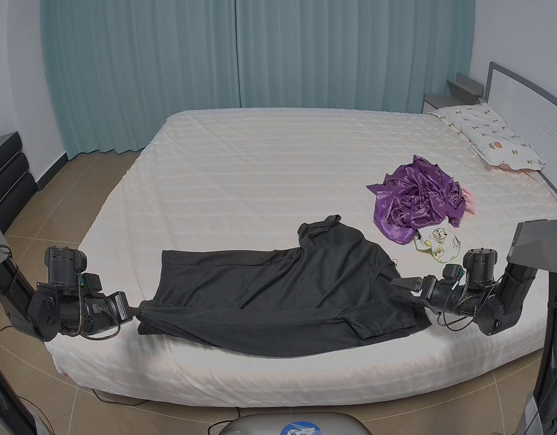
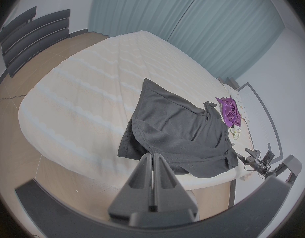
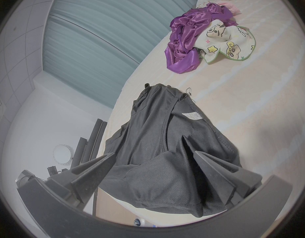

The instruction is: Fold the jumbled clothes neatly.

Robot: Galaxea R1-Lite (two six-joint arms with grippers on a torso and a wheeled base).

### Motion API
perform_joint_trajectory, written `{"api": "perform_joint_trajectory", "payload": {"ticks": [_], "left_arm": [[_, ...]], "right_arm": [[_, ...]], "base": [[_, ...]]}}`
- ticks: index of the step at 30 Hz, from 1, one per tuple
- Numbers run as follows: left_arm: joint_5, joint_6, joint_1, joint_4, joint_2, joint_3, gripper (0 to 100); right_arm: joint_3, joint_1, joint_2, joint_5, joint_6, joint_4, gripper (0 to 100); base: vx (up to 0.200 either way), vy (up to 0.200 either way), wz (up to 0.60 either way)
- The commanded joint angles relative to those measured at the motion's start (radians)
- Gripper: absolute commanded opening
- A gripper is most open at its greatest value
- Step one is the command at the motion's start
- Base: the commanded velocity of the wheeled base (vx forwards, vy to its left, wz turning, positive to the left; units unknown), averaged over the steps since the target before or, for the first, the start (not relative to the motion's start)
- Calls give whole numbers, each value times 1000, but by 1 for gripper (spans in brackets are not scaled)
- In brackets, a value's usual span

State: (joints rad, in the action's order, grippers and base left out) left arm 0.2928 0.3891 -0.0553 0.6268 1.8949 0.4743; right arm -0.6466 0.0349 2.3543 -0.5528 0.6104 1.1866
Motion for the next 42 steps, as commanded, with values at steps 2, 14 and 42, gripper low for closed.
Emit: {"api": "perform_joint_trajectory", "payload": {"ticks": [2,14,42], "left_arm": [[0,0,-1,1,1,1,0],[2,0,-1,1,1,3,0],[-7,-3,-3,-2,-53,-9,0]], "right_arm": [[-11,2,40,-1,-18,-1,100],[-33,26,69,-1,-31,-1,100],[234,-50,-158,-39,-38,136,0]], "base": [[0,0,0],[0,0,0],[0,0,0]]}}
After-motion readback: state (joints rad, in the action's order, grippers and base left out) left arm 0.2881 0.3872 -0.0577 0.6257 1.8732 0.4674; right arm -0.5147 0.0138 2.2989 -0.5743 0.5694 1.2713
